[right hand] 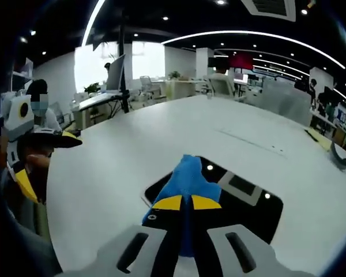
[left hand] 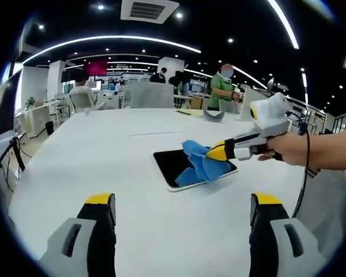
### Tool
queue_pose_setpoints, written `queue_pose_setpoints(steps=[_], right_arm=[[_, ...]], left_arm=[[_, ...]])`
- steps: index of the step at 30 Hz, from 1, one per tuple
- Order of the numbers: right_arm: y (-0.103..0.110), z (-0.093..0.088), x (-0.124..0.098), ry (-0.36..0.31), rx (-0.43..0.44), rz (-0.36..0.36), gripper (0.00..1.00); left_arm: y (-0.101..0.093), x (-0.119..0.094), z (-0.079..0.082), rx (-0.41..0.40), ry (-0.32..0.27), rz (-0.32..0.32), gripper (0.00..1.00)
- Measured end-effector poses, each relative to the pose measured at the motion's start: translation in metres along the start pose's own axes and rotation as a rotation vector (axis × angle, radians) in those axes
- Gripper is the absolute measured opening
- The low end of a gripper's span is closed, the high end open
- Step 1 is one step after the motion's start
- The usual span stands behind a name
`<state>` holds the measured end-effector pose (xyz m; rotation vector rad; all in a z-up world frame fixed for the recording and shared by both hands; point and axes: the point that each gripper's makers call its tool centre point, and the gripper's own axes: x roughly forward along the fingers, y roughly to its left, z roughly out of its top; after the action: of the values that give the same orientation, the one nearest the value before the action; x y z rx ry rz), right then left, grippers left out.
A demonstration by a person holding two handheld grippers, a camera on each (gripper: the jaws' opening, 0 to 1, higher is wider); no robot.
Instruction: Wipe the mirror surface with the cleaning cloth until all visible marks leave the cleaned area.
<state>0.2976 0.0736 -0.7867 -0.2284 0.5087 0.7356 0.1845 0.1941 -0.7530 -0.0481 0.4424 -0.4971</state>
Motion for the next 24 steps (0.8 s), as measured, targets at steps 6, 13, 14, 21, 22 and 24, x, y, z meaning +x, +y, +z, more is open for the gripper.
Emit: queue_pose_setpoints(steps=[6, 13, 14, 21, 22, 24], right_arm=[[-0.002, 0.003, 0.009, 0.002, -0.001, 0.005, 0.0], [-0.008, 0.006, 0.02, 0.004, 0.007, 0.001, 0.0], [-0.01, 0.007, 0.022, 0.003, 0.01, -0.002, 0.0], [-0.02, 0.016, 0.039, -0.005, 0.032, -0.018, 0.0], [-0.022, 0.017, 0.041, -0.006, 0.033, -0.022, 0.0], [-0.026, 0.021, 0.048, -0.009, 0.035, -0.03, 0.0]], left_arm=[[0.001, 0.004, -0.001, -0.003, 0.008, -0.003, 0.98], [0.0, 0.01, -0.003, 0.005, 0.022, -0.014, 0.98], [0.0, 0.011, -0.003, 0.009, 0.024, -0.016, 0.98], [0.002, 0.014, -0.003, 0.009, 0.027, -0.022, 0.98], [0.003, 0.014, -0.004, 0.01, 0.029, -0.022, 0.98], [0.005, 0.015, -0.005, 0.008, 0.03, -0.023, 0.98]])
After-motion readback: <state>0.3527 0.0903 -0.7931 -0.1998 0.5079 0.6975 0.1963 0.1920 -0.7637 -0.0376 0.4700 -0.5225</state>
